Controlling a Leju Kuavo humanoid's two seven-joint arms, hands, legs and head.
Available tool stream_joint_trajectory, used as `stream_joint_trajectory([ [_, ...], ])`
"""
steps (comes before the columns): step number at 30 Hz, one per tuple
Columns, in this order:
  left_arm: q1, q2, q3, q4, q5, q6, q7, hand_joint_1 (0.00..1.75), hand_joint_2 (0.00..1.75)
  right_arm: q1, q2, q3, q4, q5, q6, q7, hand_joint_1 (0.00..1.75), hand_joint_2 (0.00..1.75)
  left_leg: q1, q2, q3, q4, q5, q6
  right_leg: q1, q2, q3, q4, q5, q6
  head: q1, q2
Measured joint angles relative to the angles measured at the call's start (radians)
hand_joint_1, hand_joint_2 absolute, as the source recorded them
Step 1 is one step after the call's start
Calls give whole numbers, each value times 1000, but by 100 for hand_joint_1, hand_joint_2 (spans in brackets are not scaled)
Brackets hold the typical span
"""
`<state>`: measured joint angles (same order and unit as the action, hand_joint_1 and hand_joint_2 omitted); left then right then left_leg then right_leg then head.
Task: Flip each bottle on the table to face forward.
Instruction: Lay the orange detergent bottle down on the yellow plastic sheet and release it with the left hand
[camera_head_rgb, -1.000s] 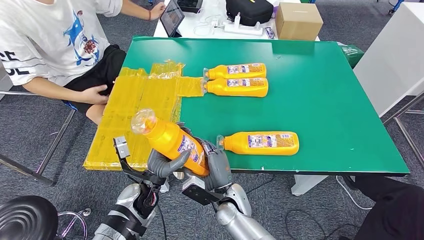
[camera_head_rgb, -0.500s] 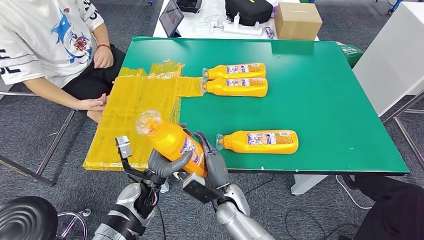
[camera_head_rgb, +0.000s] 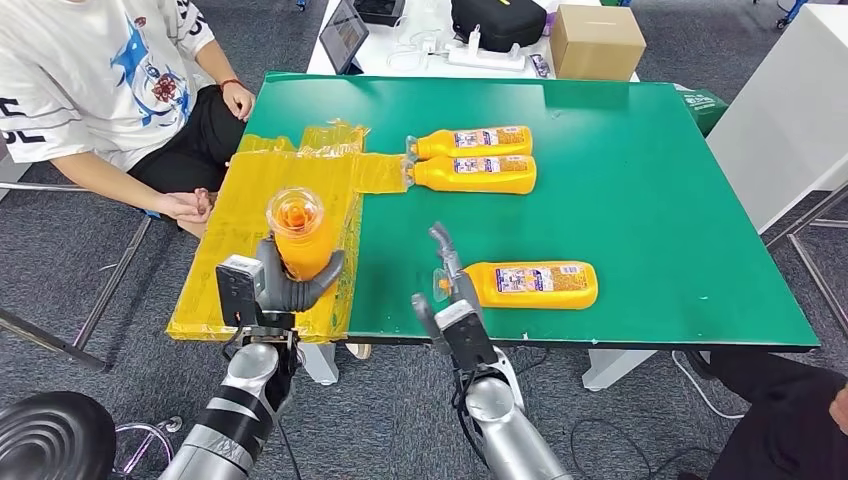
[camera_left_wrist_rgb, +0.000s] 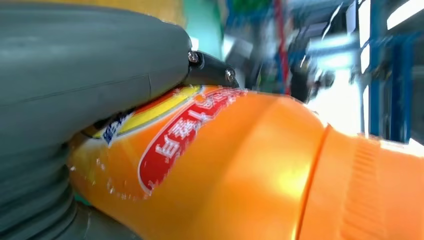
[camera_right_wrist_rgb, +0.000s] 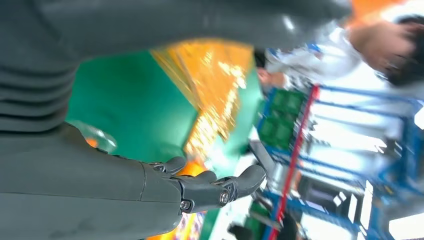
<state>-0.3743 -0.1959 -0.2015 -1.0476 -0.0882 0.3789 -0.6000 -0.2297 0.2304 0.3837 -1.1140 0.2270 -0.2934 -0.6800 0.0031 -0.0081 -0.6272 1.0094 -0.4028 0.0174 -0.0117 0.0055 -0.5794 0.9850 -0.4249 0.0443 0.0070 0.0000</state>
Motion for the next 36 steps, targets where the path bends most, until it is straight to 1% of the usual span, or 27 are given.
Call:
stream_joint_trajectory([
  [2, -27, 5, 24, 17, -68, 93, -11, 175, 175, 19, 0, -16, -62, -28, -27, -10, 0, 0, 0, 0, 0, 0, 0, 0, 0, 0, 0, 0, 0, 0, 0, 0],
  [5, -83, 20, 62, 66, -168, 174, -4, 175, 175, 44, 0, -38, -161, -73, -65, -14, 0, 0, 0, 0, 0, 0, 1, 0, 0, 0, 0, 0, 0, 0, 0, 0],
  [9, -192, 56, 84, 212, -432, 266, 83, 175, 175, 71, 2, -57, -300, -124, -124, -19, 0, 0, 1, 0, -1, 0, 2, -1, 1, 0, -1, 0, 0, 0, 0, 0],
  [12, -268, 78, 79, 328, -612, 283, 154, 175, 175, 76, 2, -61, -360, -115, -136, -20, 0, 0, 1, 0, -1, 0, 2, -1, 0, 0, 0, 1, 1, -1, 0, 0],
  [14, -304, 92, 62, 396, -703, 268, 195, 175, 175, 77, 2, -58, -375, -103, -135, -20, 0, 0, 1, 0, -1, 0, 2, -1, 0, 0, 0, 1, 1, -1, 0, 0],
  [17, -345, 115, 20, 482, -823, 208, 253, 175, 175, 77, 2, -47, -378, -90, -121, -19, 0, 0, 1, 0, -1, 0, 2, -1, 0, 0, 0, 1, 1, -1, 0, 0],
  [20, -365, 134, -12, 533, -874, 153, 271, 175, 175, 77, 2, -39, -373, -87, -105, -19, 0, 0, 1, 0, -1, 0, 2, -1, 1, 0, -1, 1, 1, 0, 0, 0],
  [25, -389, 154, -38, 586, -887, 53, 281, 175, 175, 77, 2, -32, -359, -87, -86, -16, 0, 0, 1, 0, -1, 0, 2, -1, 1, 0, -1, 1, 1, 0, 0, 0],
  [32, -405, 168, -36, 621, -850, -59, 269, 175, 175, 75, 3, -27, -338, -86, -64, -6, 0, 0, 1, 0, -1, 0, 2, -1, 1, 0, -1, 1, 1, 0, 0, 0],
  [36, -405, 172, -31, 633, -846, -91, 253, 175, 175, 72, 3, -24, -321, -85, -54, 0, 0, 0, 1, 0, -2, 0, 2, -1, 1, 0, -1, 1, 1, 0, 0, 0],
])
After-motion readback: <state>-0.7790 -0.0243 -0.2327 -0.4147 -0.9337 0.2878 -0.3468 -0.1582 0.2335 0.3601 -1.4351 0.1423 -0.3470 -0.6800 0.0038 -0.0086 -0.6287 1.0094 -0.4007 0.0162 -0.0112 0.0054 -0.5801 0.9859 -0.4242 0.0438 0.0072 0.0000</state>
